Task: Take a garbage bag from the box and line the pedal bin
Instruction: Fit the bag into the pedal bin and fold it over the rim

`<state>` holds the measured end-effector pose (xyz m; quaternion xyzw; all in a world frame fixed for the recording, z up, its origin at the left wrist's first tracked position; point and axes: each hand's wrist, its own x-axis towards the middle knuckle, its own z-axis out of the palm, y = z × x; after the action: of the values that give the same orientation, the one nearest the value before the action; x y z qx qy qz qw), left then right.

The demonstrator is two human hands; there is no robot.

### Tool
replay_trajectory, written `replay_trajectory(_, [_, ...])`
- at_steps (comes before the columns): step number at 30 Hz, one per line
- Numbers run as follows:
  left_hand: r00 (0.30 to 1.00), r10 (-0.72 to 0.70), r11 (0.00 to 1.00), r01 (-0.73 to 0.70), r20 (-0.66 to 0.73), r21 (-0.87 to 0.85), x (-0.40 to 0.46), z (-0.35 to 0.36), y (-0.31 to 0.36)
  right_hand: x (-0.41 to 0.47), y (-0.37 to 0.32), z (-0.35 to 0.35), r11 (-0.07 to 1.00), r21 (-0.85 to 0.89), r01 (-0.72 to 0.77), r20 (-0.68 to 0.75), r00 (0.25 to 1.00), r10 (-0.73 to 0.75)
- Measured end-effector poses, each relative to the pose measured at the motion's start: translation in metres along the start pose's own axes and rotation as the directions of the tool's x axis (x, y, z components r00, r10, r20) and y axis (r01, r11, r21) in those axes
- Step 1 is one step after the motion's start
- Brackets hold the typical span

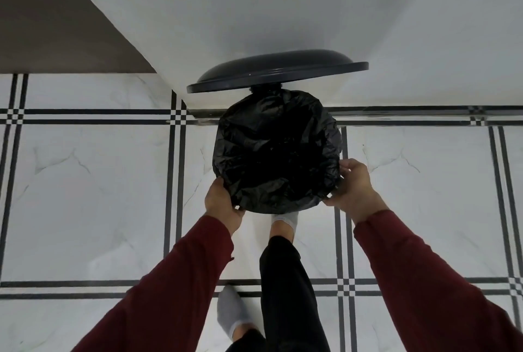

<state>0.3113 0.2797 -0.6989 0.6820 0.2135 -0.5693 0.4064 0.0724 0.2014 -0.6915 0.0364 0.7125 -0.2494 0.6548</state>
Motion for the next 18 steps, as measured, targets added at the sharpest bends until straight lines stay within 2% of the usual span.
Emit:
replay_trajectory(2, [0.999,-0.047,0.998,0.047,0.011,-0.049,-0.001,0.002,0.002,0.003,-0.002,-0.001,1.0,0.003,-0.011,0.029,1.0,0.011])
replay_trajectory(6, [0.998,-0.048,0.991,0.054,0.048,-0.124,0.003,0.001,0.001,0.004,-0.003,-0.002,0.999,0.033,-0.032,0.039,0.999,0.031])
replay_trajectory(10, [0.999,-0.033,0.995,0.036,0.029,-0.09,0.004,-0.004,-0.001,0.003,0.002,-0.001,0.984,0.176,-0.027,0.091,0.996,0.011])
replay_trajectory(14, [0.997,-0.08,0.996,0.081,0.011,-0.036,-0.003,-0.002,0.001,0.005,0.006,-0.002,0.989,0.14,-0.055,0.089,0.995,0.043])
replay_trajectory(18, [0.99,-0.115,0.974,0.129,0.082,-0.189,-0.008,-0.001,0.003,0.001,0.009,-0.005,0.985,0.168,-0.045,0.086,0.996,0.03])
